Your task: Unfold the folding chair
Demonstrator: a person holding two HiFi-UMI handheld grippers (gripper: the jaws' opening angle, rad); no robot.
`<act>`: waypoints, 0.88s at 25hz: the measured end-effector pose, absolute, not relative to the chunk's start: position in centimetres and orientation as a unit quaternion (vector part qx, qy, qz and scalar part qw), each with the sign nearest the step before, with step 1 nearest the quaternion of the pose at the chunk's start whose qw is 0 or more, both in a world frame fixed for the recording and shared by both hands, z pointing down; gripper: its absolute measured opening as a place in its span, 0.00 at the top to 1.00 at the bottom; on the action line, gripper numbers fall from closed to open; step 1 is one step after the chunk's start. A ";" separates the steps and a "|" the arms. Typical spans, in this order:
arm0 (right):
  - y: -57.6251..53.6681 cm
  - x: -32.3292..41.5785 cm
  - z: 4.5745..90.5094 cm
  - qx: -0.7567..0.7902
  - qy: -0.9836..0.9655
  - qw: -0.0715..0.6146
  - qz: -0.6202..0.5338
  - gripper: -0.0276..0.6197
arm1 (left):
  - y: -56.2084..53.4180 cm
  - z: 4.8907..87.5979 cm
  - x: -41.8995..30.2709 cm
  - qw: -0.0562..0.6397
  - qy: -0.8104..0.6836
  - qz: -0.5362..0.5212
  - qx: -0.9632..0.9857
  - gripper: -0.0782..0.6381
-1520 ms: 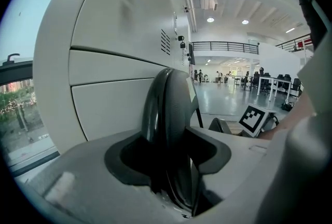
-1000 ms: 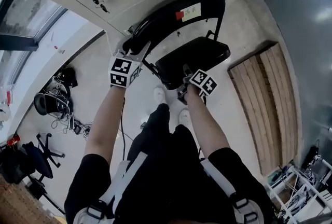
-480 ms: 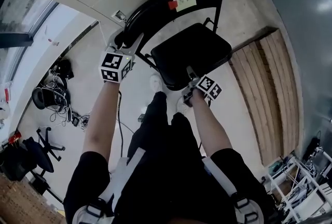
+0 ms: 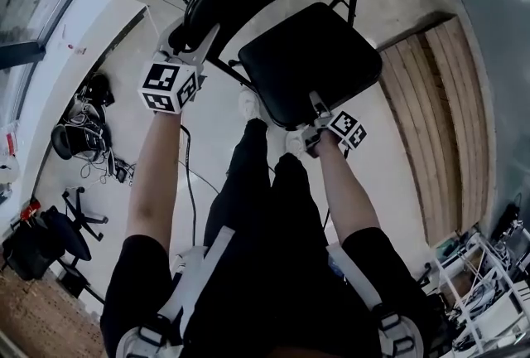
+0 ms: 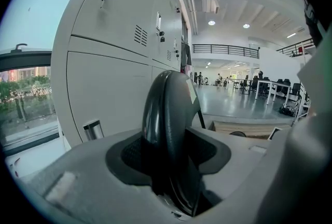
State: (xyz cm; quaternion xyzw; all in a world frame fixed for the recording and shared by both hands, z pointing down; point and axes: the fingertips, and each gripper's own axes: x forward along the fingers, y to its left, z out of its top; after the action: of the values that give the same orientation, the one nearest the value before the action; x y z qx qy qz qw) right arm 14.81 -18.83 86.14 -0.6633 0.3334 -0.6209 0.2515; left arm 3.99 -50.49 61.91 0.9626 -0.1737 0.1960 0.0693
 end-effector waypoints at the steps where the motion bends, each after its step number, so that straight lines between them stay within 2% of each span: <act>1: -18.1 14.9 86.6 -0.662 0.332 0.254 -0.622 0.61 | -50.0 62.0 4.0 0.070 -0.173 0.194 0.963 0.61; 22: -10.0 14.6 93.2 -0.639 0.315 0.289 -0.640 0.53 | -43.6 63.6 3.8 0.064 -0.168 0.183 0.966 0.62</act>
State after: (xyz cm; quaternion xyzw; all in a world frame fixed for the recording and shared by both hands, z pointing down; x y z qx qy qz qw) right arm 14.55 -9.96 93.22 -0.6388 0.3150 -0.6395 0.2892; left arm 3.76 -43.57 63.63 0.9665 -0.1683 0.1832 0.0636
